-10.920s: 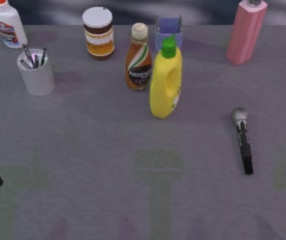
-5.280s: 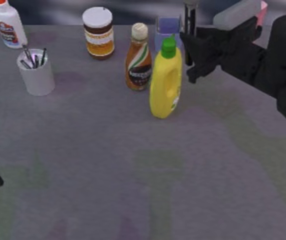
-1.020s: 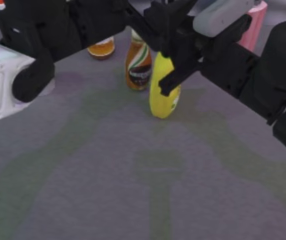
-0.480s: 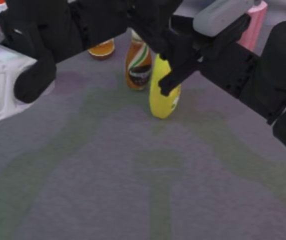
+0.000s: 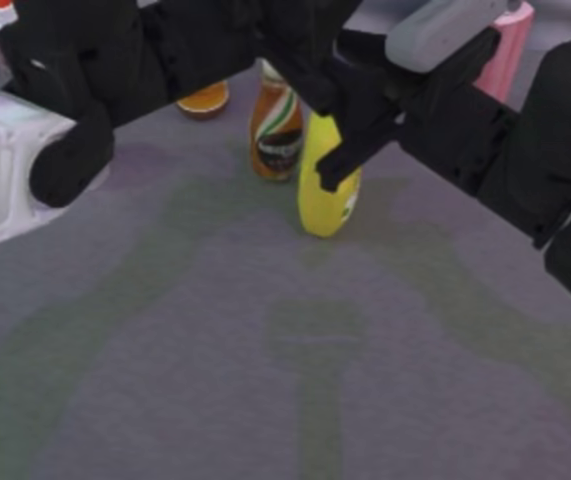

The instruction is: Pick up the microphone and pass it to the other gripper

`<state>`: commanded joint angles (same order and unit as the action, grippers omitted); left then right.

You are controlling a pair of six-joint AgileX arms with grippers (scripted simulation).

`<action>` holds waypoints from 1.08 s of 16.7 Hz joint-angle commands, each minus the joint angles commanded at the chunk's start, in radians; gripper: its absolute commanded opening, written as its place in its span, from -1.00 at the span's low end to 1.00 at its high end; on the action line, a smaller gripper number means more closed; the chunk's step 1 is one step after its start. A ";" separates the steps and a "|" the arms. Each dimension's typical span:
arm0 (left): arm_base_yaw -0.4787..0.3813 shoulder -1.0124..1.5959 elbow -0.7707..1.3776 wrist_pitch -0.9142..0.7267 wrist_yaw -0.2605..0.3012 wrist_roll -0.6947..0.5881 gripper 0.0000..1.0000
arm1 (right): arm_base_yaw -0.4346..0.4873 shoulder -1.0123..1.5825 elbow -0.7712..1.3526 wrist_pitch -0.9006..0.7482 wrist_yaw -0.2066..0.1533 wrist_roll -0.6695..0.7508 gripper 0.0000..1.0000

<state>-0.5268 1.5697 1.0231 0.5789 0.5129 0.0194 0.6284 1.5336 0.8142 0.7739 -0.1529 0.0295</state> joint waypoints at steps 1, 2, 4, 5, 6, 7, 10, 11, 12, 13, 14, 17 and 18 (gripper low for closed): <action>0.000 0.000 0.000 0.000 0.000 0.000 -1.00 | 0.000 0.000 0.000 0.000 0.000 0.000 -1.00; 0.000 0.000 0.000 0.000 0.000 0.000 -1.00 | 0.000 0.000 0.000 0.000 0.000 0.000 -1.00; 0.000 0.000 0.000 0.000 0.000 0.000 -1.00 | 0.000 0.000 0.000 0.000 0.000 0.000 -1.00; 0.000 0.000 0.000 0.000 0.000 0.000 -1.00 | 0.000 0.000 0.000 0.000 0.000 0.000 -0.85; 0.000 0.000 0.000 0.000 0.000 0.000 -1.00 | 0.000 0.000 0.000 0.000 0.000 0.000 -0.70; 0.000 0.000 0.000 0.000 0.000 0.000 -1.00 | 0.000 0.000 0.000 0.000 0.000 0.000 -0.55; 0.000 0.000 0.000 0.000 0.000 0.000 -1.00 | 0.000 0.000 0.000 0.000 0.000 0.000 -0.10; 0.000 0.000 0.000 0.000 0.000 0.000 -1.00 | 0.000 0.000 0.000 0.000 0.000 0.000 0.06; 0.000 0.000 0.000 0.000 0.000 0.000 -1.00 | 0.000 0.000 0.000 0.000 0.000 0.000 0.21; 0.000 0.000 0.000 0.000 0.000 0.000 -1.00 | 0.000 0.000 0.000 0.000 0.000 0.000 0.36; 0.000 0.000 0.000 0.000 0.000 0.000 -1.00 | 0.000 0.000 0.000 0.000 0.000 0.000 0.51; 0.000 0.000 0.000 0.000 0.000 0.000 -1.00 | 0.000 0.000 0.000 0.000 0.000 0.000 0.96; 0.000 0.000 0.000 0.000 0.000 0.000 -1.00 | 0.000 0.000 0.000 0.000 0.000 0.000 1.00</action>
<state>-0.5268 1.5697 1.0231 0.5789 0.5129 0.0194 0.6284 1.5336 0.8142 0.7739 -0.1529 0.0295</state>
